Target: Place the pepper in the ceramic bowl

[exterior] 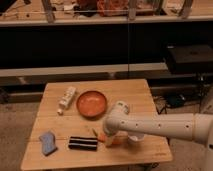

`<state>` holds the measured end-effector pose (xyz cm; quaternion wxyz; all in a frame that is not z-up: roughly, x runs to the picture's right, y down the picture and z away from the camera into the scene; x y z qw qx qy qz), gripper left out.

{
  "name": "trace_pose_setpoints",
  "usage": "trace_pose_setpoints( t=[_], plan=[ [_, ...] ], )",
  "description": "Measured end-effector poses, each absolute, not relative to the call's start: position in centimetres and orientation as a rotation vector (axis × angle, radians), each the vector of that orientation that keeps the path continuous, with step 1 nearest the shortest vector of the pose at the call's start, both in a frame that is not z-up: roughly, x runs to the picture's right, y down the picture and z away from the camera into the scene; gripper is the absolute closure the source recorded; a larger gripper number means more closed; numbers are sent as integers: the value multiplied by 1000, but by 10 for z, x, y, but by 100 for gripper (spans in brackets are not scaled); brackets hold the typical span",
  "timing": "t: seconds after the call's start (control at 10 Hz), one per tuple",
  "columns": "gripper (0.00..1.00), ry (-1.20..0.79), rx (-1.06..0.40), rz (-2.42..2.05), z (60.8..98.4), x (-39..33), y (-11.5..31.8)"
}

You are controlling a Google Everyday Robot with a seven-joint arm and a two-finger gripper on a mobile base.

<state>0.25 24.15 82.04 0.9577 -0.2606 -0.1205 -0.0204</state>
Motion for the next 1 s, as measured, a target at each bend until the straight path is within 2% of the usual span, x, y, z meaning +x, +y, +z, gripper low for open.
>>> trace_pose_setpoints(
  t=[0.3,0.5,0.8,1.0],
  plan=[
    [78,-244,-529,-44,820,2,241],
    [80,-238,-522,-45,820,1,242],
    [99,-232,-506,-20,824,1,222],
    [100,-231,-502,-15,827,0,213]
  ],
)
